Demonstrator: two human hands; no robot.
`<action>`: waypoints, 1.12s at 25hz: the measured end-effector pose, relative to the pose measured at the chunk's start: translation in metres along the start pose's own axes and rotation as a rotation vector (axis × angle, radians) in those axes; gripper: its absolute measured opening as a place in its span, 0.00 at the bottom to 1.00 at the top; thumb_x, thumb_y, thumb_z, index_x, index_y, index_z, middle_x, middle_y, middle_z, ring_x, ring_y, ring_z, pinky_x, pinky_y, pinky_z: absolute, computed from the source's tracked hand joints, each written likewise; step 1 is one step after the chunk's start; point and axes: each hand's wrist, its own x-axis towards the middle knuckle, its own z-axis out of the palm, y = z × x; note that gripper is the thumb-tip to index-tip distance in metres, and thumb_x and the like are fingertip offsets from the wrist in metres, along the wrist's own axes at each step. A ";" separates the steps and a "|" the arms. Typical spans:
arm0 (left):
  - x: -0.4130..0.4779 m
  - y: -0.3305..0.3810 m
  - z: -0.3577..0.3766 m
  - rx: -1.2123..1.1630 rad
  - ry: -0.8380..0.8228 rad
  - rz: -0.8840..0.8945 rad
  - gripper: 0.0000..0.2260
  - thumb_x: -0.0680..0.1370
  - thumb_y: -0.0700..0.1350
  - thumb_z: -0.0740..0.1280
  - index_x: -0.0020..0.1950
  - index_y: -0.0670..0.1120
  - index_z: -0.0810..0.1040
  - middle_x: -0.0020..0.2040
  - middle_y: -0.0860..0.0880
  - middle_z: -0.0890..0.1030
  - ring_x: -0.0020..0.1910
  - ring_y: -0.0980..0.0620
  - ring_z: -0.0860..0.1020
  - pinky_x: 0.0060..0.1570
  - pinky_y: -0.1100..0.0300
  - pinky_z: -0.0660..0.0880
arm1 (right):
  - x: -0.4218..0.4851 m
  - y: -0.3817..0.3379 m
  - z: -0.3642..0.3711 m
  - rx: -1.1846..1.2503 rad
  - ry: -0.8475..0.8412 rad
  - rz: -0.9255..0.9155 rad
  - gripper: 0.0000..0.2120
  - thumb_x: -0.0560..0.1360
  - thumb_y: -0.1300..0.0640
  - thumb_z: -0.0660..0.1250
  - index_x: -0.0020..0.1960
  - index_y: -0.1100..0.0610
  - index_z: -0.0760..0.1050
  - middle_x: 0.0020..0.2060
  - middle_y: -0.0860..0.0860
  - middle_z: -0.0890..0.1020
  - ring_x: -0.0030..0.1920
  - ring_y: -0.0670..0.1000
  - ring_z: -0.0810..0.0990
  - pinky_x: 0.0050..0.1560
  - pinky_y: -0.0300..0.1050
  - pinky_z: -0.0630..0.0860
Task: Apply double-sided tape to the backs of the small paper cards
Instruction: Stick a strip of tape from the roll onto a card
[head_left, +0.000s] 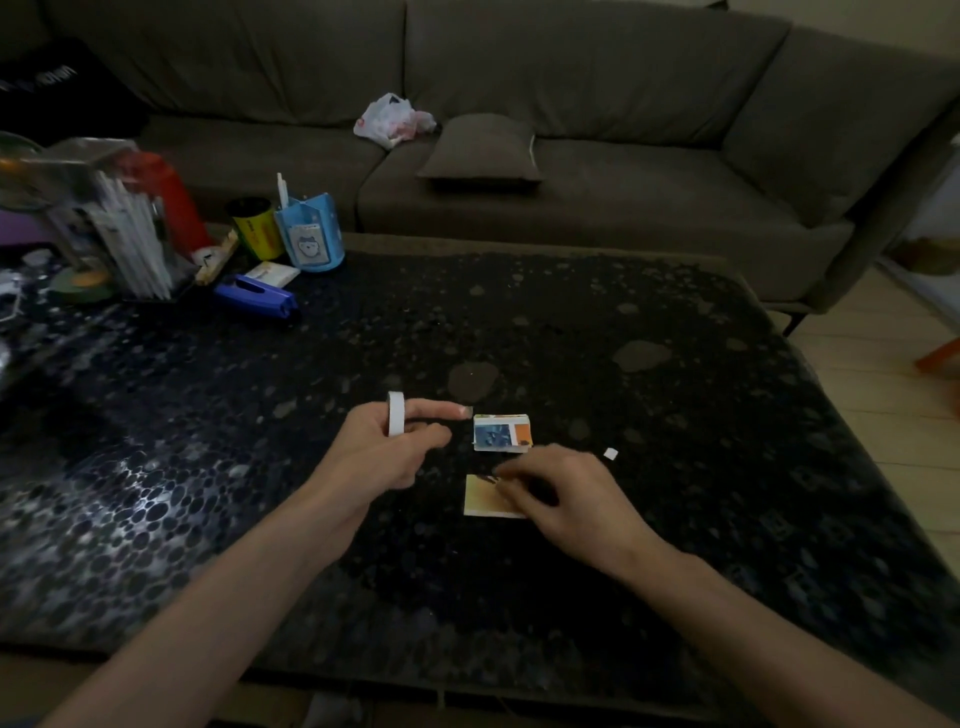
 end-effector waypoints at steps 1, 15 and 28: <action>0.000 -0.001 0.000 -0.002 -0.041 -0.020 0.12 0.82 0.39 0.68 0.53 0.55 0.88 0.28 0.54 0.70 0.26 0.59 0.65 0.25 0.66 0.62 | 0.002 0.000 -0.004 0.192 0.070 0.099 0.11 0.81 0.53 0.70 0.63 0.43 0.81 0.55 0.38 0.83 0.55 0.35 0.81 0.54 0.31 0.77; 0.004 -0.006 0.006 -0.002 -0.128 0.002 0.10 0.81 0.40 0.69 0.54 0.52 0.88 0.28 0.52 0.69 0.26 0.57 0.64 0.25 0.66 0.62 | 0.011 -0.016 -0.020 1.115 -0.021 0.371 0.09 0.78 0.58 0.73 0.56 0.48 0.88 0.54 0.46 0.88 0.55 0.45 0.87 0.55 0.44 0.76; -0.002 -0.002 0.011 0.037 -0.095 -0.005 0.10 0.81 0.38 0.69 0.54 0.49 0.88 0.28 0.51 0.68 0.26 0.57 0.64 0.26 0.65 0.60 | 0.014 -0.012 -0.016 1.015 0.046 0.380 0.04 0.74 0.50 0.78 0.49 0.46 0.89 0.49 0.44 0.88 0.49 0.41 0.86 0.40 0.29 0.79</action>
